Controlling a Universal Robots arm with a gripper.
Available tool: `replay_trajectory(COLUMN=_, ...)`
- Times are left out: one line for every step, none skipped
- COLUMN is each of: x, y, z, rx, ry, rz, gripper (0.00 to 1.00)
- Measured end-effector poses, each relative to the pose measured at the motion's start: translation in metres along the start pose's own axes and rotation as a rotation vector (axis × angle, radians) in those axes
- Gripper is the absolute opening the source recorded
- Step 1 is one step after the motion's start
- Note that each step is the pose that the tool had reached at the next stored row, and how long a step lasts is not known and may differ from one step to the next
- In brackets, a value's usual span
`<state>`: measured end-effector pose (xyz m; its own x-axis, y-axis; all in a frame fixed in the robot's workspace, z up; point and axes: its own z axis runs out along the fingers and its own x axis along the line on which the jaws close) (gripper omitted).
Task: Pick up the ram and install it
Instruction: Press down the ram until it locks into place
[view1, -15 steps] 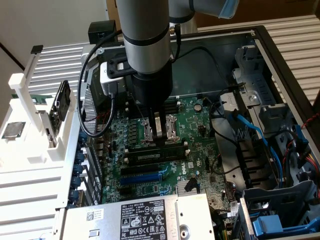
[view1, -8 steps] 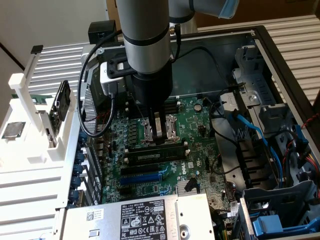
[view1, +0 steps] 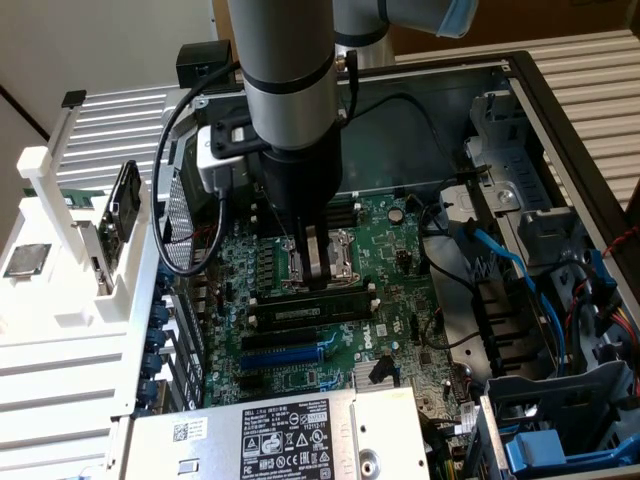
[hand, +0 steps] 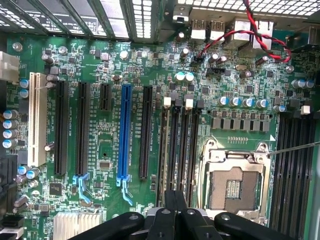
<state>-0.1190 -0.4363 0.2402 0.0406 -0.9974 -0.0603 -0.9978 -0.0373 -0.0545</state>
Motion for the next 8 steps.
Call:
replay_trajectory(x=0.0001, y=0.0001, z=0.0005, rx=0.0, ry=0.0, rz=0.0, gripper=0.1)
replay_trajectory(x=0.0003, y=0.0002, z=0.001, rx=-0.0001, ry=0.0002, rz=0.0, gripper=0.1)
replay_trajectory(x=0.0004, y=0.0003, z=0.0016, rx=0.0, ry=0.0001, rz=0.0, gripper=0.1)
replay_trajectory(x=0.0005, y=0.0003, z=0.0024, rx=0.0001, ry=-0.0001, rz=0.0, gripper=0.1)
replay_trajectory(x=0.0006, y=0.0003, z=0.0029, rx=0.0, ry=0.0, rz=0.0, gripper=0.1)
replay_trajectory(x=0.0014, y=0.0003, z=0.0032, rx=-0.0001, ry=0.0001, rz=0.0, gripper=0.1)
replay_trajectory(x=0.002, y=0.0003, z=0.0032, rx=-0.0001, ry=0.0, rz=0.0, gripper=0.1)
replay_trajectory(x=0.0031, y=0.0004, z=0.0032, rx=-0.0001, ry=0.0001, rz=0.0, gripper=0.1)
